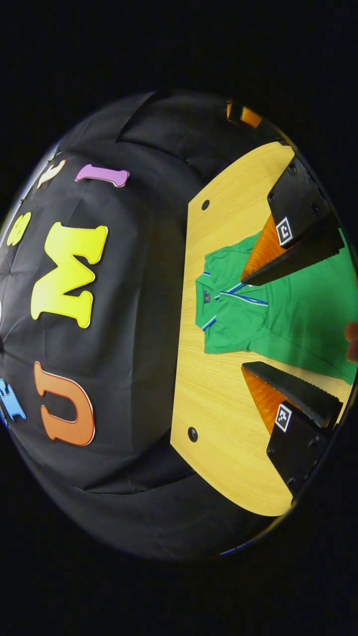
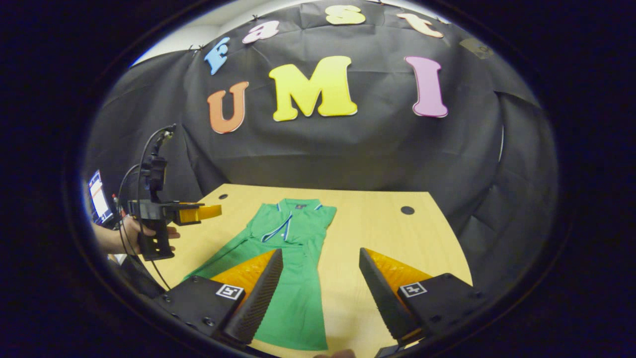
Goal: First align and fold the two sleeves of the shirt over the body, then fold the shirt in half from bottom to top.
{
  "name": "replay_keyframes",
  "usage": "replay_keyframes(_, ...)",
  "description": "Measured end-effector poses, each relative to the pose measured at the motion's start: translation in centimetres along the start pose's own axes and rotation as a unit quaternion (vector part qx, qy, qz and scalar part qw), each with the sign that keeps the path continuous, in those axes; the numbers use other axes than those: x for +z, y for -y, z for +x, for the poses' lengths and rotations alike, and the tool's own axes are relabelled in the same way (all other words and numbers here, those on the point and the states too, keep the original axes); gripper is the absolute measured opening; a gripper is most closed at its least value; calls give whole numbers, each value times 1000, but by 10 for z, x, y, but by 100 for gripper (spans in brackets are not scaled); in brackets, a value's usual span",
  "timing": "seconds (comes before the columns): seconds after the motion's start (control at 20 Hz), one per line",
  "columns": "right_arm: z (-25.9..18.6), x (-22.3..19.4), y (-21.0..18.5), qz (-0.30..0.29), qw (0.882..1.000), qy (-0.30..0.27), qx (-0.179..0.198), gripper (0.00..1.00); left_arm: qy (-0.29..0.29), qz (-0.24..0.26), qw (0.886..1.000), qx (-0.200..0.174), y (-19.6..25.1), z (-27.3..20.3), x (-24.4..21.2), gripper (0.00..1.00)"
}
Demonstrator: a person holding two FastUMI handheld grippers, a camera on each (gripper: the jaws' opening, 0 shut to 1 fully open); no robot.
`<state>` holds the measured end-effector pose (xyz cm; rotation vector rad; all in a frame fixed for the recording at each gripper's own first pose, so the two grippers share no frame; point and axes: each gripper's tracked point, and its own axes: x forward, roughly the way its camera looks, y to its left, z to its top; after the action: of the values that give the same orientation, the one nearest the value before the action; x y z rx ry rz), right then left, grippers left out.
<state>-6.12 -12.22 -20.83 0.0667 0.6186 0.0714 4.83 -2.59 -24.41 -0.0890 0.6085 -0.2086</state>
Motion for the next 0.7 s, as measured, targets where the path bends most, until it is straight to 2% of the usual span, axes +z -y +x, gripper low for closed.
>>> replay_keyframes(0.05,-1,-9,-1,-2,1000,-10,6,98,-7,9,1000,2,-4,-12,-12,99)
replay_keyframes(0.1,-2,-18,-2,-5,1000,-19,9,93,-17,19,1000,1,-6,-24,-24,99)
replay_keyframes(0.15,-1,-27,-2,-10,999,-27,13,98,-26,25,999,1,-9,-36,-38,99)
replay_keyframes(0.2,0,-39,-2,-8,999,-37,16,93,-36,25,999,-2,-10,-48,-52,99)
replay_keyframes(0.25,-2,-50,-2,-2,999,-49,19,98,-48,23,999,-8,-10,-59,-66,99)
replay_keyframes(0.35,-4,-72,-1,-5,997,-70,22,98,-74,29,997,-11,-15,-77,-94,99)
replay_keyframes(0.4,-6,-84,-1,-10,996,-83,23,93,-92,38,995,-12,-20,-87,-114,99)
replay_keyframes(0.45,-9,-96,-1,-13,995,-98,26,98,-107,50,993,-12,-24,-96,-130,99)
replay_keyframes(0.5,-11,-108,0,-15,993,-113,26,98,-124,64,990,-11,-29,-106,-144,99)
replay_keyframes(0.55,-15,-120,2,-16,992,-126,24,93,-139,76,987,-15,-33,-116,-158,99)
replay_keyframes(0.6,-19,-131,4,-18,990,-139,21,98,-154,81,985,-21,-36,-124,-173,99)
replay_keyframes(0.7,-24,-153,3,-24,986,-164,20,98,-177,82,980,-31,-39,-136,-197,99)
